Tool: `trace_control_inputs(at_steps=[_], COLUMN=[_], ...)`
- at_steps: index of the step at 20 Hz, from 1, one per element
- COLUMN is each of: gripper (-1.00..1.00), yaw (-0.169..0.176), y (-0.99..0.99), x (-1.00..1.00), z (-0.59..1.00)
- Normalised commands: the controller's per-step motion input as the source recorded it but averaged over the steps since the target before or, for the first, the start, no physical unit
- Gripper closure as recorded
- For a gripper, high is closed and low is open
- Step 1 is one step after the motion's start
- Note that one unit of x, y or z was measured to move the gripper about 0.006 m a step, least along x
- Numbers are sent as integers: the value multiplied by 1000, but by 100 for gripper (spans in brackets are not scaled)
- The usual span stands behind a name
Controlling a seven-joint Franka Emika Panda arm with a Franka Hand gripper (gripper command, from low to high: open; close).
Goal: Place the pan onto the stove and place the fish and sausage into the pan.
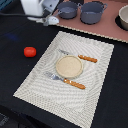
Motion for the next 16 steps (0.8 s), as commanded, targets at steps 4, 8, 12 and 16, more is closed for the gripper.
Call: trace_control_inputs(at_steps=[4, 8, 12, 16], gripper=[100, 100, 100, 100], yaw=[15, 6, 5, 14], y=[1000, 1000, 1000, 1000], x=[318, 289, 266, 179], z=[15, 0, 0, 0])
